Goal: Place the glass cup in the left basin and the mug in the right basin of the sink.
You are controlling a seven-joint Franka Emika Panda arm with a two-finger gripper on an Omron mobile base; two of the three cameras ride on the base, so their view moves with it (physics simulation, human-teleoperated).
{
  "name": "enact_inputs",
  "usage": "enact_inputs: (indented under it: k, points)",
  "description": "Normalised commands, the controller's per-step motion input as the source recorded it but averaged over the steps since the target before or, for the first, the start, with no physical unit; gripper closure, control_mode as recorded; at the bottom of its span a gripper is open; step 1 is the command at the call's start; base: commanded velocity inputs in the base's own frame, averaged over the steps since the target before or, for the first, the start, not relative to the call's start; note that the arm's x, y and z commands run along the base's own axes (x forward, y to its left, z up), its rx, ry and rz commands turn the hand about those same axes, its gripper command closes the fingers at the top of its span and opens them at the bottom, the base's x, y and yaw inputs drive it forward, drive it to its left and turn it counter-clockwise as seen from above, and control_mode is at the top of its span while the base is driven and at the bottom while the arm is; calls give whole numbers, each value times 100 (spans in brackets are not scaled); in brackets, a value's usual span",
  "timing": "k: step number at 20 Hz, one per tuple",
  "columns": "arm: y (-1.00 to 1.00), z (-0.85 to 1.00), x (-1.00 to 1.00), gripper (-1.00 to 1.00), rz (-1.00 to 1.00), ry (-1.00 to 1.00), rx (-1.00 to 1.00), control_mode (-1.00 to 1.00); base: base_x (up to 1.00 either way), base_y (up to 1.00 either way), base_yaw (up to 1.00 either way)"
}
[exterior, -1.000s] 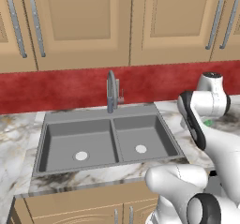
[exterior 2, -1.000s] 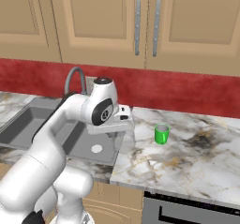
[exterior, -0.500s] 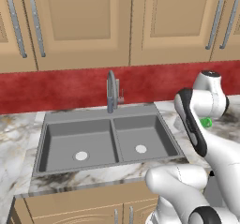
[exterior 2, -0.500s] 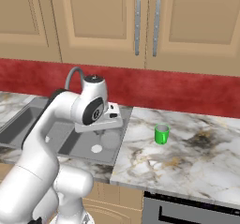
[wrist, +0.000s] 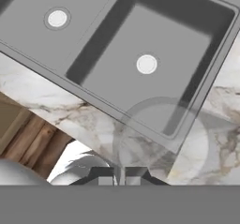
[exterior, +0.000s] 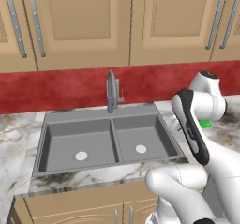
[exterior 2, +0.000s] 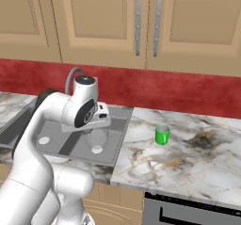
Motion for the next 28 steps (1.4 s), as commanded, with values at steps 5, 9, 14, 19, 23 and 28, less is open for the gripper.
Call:
enact_inputs:
  k: [5,9,14,19,23,28]
  points:
    - [48,3,-9,100,5,-5,0,-100,0,0,0]
    - [51,3,-5,100,0,-6,0,-100,0,0,0]
    - [48,6,-13,100,2,-10,3,-100,0,0,0]
    - [51,2,-11,100,0,-3,1,-100,0,0,0]
    - [50,1,-7,100,0,-1,0,-100,0,0,0]
    - [54,2,0,100,0,0,0,-100,0,0,0]
